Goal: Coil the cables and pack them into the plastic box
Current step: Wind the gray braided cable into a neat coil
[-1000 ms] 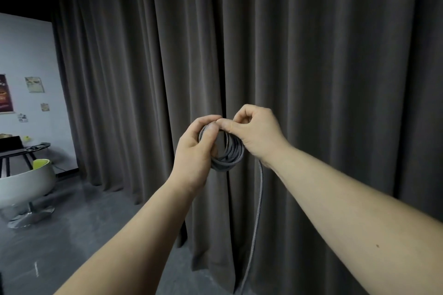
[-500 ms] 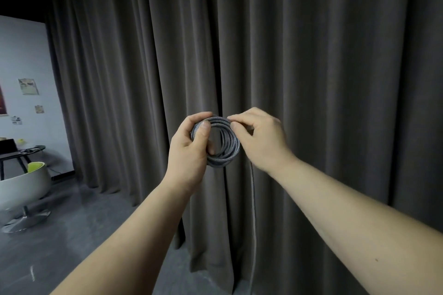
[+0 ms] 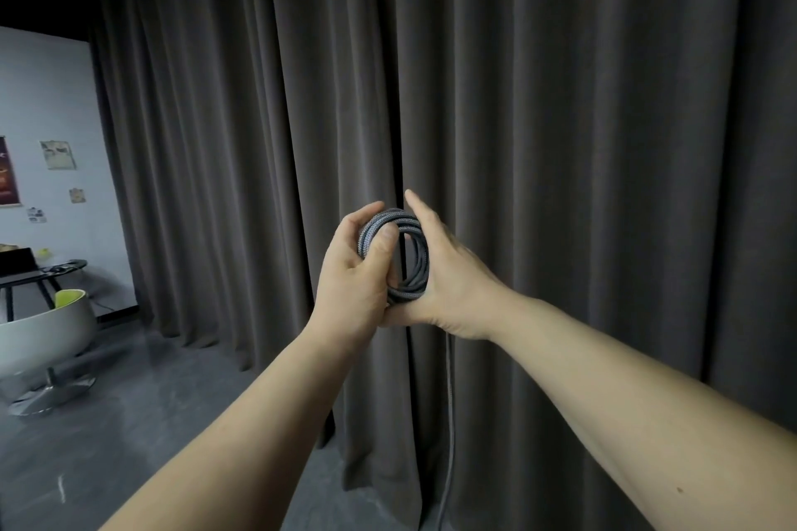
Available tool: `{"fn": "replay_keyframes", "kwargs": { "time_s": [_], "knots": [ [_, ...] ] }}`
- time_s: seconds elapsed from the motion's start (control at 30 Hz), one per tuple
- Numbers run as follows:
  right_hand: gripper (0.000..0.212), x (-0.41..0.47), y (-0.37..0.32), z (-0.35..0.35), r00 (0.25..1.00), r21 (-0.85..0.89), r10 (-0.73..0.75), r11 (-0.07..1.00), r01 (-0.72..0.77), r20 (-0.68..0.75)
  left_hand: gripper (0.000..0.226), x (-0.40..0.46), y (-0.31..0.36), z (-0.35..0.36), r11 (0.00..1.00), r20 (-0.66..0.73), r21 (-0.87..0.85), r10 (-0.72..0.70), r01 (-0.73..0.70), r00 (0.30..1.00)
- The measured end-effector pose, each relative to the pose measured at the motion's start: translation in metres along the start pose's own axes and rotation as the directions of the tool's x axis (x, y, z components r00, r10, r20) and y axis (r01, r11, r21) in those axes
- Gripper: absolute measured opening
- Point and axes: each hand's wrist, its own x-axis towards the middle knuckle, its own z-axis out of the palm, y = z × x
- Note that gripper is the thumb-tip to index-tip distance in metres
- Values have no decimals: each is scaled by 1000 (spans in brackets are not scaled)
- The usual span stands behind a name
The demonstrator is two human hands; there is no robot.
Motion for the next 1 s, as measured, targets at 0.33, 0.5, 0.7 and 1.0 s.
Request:
{"fn": "replay_keyframes", "kwargs": {
  "time_s": [0.33, 0.5, 0.7, 1.0],
  "knots": [
    [104, -1, -2, -8, 990, -16, -29, 999, 27, -141, 52, -2, 11, 6, 974, 120, -196, -88, 111, 989],
    [96, -1, 0, -5, 983, -4, -21, 1000, 21, -182, 44, -4, 7, 7, 953, 161, -257, -121, 160, 979],
    [98, 2, -5, -4, 990, -5, 2, 1000, -3, -138, 29, 0, 5, 14, 986, -43, -146, -89, 82, 995],
    [120, 0, -2, -3, 989, 39, 126, 991, -130, 81, 23, 16, -3, 8, 995, -259, -95, -61, 37, 964]
  ]
}}
